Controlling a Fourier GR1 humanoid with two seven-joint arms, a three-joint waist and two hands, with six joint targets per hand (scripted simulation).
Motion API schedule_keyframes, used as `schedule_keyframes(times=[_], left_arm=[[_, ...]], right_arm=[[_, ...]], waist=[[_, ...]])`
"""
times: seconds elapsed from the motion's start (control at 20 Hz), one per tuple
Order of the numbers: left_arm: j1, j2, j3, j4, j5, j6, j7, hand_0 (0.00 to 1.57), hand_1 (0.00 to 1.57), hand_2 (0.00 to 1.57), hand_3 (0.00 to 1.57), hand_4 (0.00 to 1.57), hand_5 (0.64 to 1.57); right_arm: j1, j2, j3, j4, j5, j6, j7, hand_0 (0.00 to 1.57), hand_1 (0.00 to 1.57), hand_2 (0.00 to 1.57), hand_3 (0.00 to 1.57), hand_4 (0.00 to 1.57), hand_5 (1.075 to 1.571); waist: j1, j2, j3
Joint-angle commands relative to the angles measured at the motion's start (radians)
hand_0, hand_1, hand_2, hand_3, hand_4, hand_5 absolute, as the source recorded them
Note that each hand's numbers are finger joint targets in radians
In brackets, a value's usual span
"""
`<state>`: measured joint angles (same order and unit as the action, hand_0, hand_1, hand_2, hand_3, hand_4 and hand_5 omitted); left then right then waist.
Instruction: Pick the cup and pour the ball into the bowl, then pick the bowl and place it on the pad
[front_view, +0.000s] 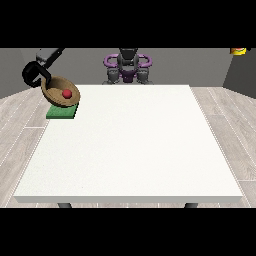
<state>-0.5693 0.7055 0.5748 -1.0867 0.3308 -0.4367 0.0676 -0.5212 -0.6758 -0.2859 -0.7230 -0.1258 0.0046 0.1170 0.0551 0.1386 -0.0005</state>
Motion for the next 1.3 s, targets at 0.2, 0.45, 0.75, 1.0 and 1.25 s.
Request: schedule_keyframes(times=[0.2, 0.45, 0.75, 1.0, 1.25], left_arm=[[0.039, 0.064, 0.028, 0.077, 0.003, -0.037, -0.097, 0.0, 0.0, 0.0, 0.0, 1.21, 1.555], [0.015, 0.053, 0.006, 0.041, 0.011, -0.025, -0.106, 0.0, 0.0, 0.0, 0.0, 1.21, 1.553], [0.015, 0.04, -0.01, 0.022, 0.031, -0.019, -0.079, 0.0, 0.0, 0.0, 0.0, 1.2, 1.557], [0.022, 0.083, 0.012, 0.041, 0.036, -0.04, -0.12, 0.0, 0.0, 0.0, 0.0, 1.19, 1.562], [0.057, 0.102, 0.032, 0.108, 0.048, -0.069, -0.15, 0.0, 0.0, 0.0, 0.0, 1.2, 1.56]], right_arm=[[0.016, -0.001, -0.036, 0.028, -0.001, 0.007, -0.078, 1.57, 1.57, 1.57, 0.46, 1.11, 1.567], [-0.036, 0.058, -0.062, 0.081, -0.032, -0.026, -0.07, 1.57, 1.57, 1.57, 0.44, 1.06, 1.569], [-0.042, 0.055, -0.092, 0.126, -0.066, 0.019, -0.092, 1.57, 1.57, 1.57, 0.55, 1.02, 1.571], [-0.038, 0.023, -0.147, 0.171, -0.095, -0.025, -0.078, 1.57, 1.57, 1.57, 1.01, 0.53, 1.568], [-0.017, -0.002, -0.136, 0.144, -0.064, -0.073, -0.108, 1.55, 1.55, 1.51, 0.93, 0.0, 1.554]], waist=[[-0.022, 0.059, 0.0007], [0.015, 0.09, 0.0011], [0.025, 0.079, 0.002], [0.026, 0.129, 0.0017], [-0.003, 0.092, 0.0007]])
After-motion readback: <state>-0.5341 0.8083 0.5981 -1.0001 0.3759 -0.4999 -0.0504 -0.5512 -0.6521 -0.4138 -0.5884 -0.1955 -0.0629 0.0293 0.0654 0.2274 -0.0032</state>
